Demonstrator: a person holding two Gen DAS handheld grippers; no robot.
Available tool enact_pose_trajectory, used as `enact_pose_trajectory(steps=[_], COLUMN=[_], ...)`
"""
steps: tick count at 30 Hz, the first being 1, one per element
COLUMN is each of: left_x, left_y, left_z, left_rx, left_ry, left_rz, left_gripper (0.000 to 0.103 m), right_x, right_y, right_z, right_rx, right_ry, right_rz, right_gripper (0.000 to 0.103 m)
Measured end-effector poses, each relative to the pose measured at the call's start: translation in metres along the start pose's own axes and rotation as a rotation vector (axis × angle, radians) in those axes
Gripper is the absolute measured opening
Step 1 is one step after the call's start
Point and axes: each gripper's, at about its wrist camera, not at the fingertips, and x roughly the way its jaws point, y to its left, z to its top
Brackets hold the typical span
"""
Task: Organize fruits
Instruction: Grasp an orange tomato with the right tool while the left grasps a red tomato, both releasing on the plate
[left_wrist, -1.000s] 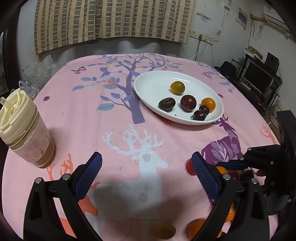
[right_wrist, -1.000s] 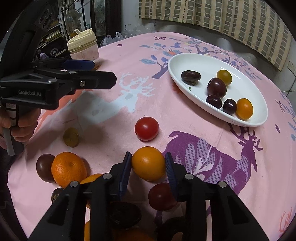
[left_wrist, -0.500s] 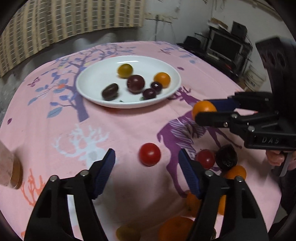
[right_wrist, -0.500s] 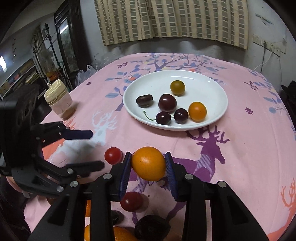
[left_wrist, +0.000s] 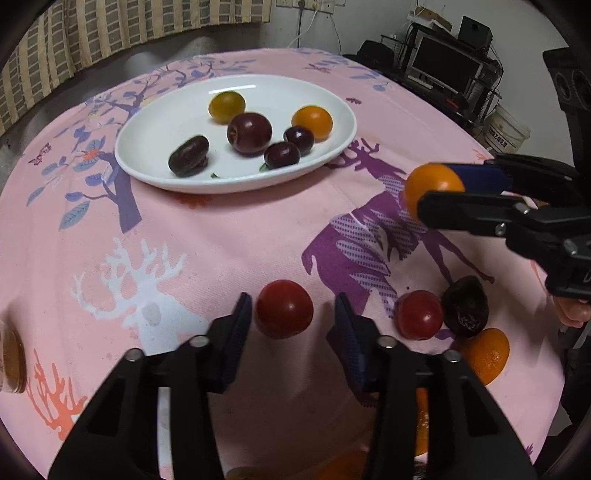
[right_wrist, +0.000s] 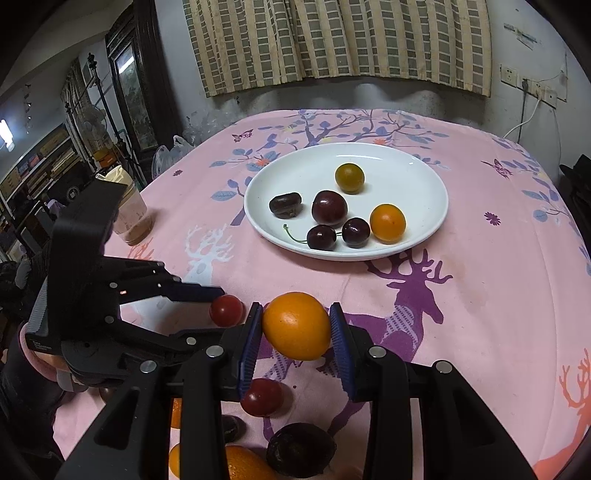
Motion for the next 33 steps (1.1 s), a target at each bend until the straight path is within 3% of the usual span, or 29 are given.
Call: enact_pose_trajectory(steps=[4,8,15,18,21,22,23,25,28,33], left_x=[0.002,-0.005,-0.029,-0.013,0.005,0.009,0.008,-0.005,-0.028,-0.074], left_y=[0.002,0.015,0.041,0.052,0.060,0.063,0.065,0.064,0.059,0.049], left_z=[0.001,0.013,0.083,0.114,0.125,0.127,0.125,0.117,0.099,0.033], left_rx=[0.002,-0.047,-0.101,-0.133,-0.172,-0.190,-0.201,-0.215,-0.206,-0.220], left_ry=[0.008,-0.018,-0.212,-0.214,-0.182,-0.174,-0.177,-0.223,-0.240,-0.268], left_rz=[0.016,-0.005,0.022,0.054,0.086,0.105,0.125,0.170,0.182,0.181], left_gripper=[0.030,0.029,0.029,0.029,0.030,0.040,0.064,0.090,0.093,0.098], right_x=[-0.001,0.000,0.009,0.031,0.053,0.055,0.056,0.047,0.027,-0.009], right_y=[-0.003,-0.013,-0.043,-0.056,-0.065,-0.065,-0.064,-0.060,-0.047,-0.024], right_z=[0.000,0.003,0.036,0.054,0.067,0.068,0.067,0.065,0.056,0.016], right_rx=[0.010,0.050,0.135,0.139,0.130,0.120,0.110,0.105,0.068,0.035], right_ry=[-0.001,-0.012,-0.164,-0.177,-0.179,-0.179,-0.171,-0.180,-0.177,-0.165], right_rz=[0.000,0.027,-0.054,-0.063,-0.059,-0.066,-0.068,-0.066,-0.050,0.044], right_gripper=[0.037,0.037,0.037,0.037,0.037,0.042,0.056,0.059,0.059,0.067])
